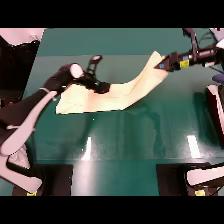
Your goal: Fold the shirts.
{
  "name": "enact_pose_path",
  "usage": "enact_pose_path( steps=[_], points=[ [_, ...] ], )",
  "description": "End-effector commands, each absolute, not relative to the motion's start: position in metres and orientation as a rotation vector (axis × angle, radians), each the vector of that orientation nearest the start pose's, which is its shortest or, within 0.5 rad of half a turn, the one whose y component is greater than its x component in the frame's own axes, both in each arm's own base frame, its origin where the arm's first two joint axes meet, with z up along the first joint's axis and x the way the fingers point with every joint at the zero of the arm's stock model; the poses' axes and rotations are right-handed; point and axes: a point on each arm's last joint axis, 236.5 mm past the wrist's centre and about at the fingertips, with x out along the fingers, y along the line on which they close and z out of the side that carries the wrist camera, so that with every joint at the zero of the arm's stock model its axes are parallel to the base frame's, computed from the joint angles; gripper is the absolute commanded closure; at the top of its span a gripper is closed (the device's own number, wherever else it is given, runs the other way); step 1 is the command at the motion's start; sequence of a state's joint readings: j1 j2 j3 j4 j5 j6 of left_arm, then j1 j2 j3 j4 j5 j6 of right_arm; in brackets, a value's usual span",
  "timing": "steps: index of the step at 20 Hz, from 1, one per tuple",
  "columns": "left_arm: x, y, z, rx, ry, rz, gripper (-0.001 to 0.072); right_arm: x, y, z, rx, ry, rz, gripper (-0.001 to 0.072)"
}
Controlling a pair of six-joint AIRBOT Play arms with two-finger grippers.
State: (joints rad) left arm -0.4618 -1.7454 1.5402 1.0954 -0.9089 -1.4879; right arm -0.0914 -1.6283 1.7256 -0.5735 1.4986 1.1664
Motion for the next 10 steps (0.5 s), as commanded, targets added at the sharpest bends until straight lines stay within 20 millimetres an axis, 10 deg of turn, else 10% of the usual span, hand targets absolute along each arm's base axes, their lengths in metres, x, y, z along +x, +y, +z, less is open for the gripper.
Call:
enact_pose_path(
  steps=[1,10],
  points=[
    [0.441,-0.352,-0.054,-0.132,1.23,-0.673,0.0682,0.439,0.202,0.196,0.384,0.97,0.998,0.0699],
    [0.444,-0.344,-0.055,-0.13,1.248,-0.668,0.0681,0.405,0.27,0.211,0.298,0.965,1.139,0.0699]
  ],
)
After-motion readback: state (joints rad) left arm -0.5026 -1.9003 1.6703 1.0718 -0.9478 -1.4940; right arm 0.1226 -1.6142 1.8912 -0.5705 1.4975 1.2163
